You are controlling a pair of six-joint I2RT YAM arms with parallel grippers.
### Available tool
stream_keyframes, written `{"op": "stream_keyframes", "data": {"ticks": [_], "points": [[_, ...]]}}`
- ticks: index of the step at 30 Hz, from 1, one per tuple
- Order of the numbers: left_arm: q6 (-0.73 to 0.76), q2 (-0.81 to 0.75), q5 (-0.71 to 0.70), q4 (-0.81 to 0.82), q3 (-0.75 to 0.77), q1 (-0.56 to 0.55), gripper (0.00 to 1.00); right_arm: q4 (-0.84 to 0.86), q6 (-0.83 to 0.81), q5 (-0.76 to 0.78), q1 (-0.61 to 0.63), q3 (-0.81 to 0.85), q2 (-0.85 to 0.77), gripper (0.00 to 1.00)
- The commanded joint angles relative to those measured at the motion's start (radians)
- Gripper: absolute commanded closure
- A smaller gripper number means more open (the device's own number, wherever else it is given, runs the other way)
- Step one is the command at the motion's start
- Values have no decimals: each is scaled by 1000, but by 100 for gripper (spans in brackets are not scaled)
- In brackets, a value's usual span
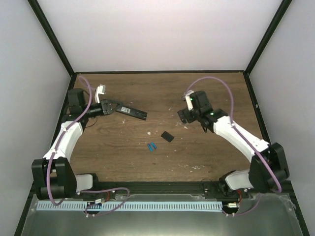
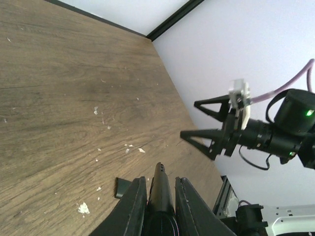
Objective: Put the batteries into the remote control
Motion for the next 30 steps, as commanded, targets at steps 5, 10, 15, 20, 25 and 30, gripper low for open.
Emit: {"op": "stream_keyframes", "data": {"ticks": [5, 10, 15, 20, 25, 30], "points": [[-32, -32, -15, 43, 2, 6, 100, 40, 31, -158, -106, 82, -72, 3], [-31, -71, -20, 36, -54, 4, 100, -94, 53, -357, -87, 120, -18, 24], [-34, -122, -17, 42, -139, 5, 100, -152, 100, -341, 67, 74, 0, 38], [-51, -156, -12, 61, -216, 5, 100, -195, 192, -372, 230, 56, 78, 54], [-119, -180, 11, 142, -298, 7, 100, -201, 235, -373, 359, 89, 153, 57], [-104, -203, -23, 118, -338, 9, 100, -207, 238, -400, 418, 127, 218, 58]]}}
